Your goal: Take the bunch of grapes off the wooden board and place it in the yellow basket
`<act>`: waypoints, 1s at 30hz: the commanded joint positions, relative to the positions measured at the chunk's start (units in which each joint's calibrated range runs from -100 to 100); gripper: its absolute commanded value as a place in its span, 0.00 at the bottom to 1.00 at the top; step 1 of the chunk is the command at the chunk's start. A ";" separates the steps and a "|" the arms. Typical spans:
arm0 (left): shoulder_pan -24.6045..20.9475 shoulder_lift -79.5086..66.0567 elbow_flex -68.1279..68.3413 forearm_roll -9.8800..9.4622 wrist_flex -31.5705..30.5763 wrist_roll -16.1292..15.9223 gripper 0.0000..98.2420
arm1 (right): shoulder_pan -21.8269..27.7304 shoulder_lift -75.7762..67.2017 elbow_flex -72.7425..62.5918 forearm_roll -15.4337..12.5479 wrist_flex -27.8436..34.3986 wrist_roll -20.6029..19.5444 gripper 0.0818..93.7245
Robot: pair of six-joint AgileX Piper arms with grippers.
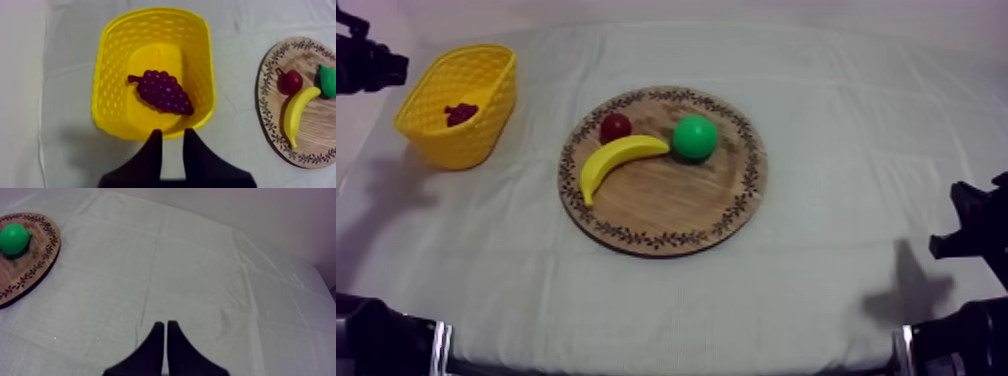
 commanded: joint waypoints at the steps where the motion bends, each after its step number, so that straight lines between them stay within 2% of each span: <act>1: 0.93 -10.75 6.89 -0.62 -3.27 0.72 0.08 | 0.02 0.00 -0.04 0.03 0.00 0.01 0.00; 6: 2.83 -23.76 14.72 -1.73 -6.29 2.30 0.02 | 0.02 0.00 -0.04 0.03 0.00 0.01 0.00; 15: 3.40 -42.93 29.75 -2.28 -11.41 2.93 0.00 | 0.02 0.00 -0.04 0.03 0.00 0.01 0.00; 22: 3.29 -51.83 42.69 -2.29 -17.45 5.16 0.00 | 0.02 0.00 -0.04 0.03 0.00 0.01 0.00; 25: 3.50 -55.54 46.56 -3.12 -18.22 6.07 0.00 | 0.02 0.00 -0.04 0.03 0.00 0.01 0.00; 30: 3.08 -59.37 50.29 -3.15 -17.92 6.78 0.00 | 0.02 0.00 -0.04 0.03 0.00 0.00 0.00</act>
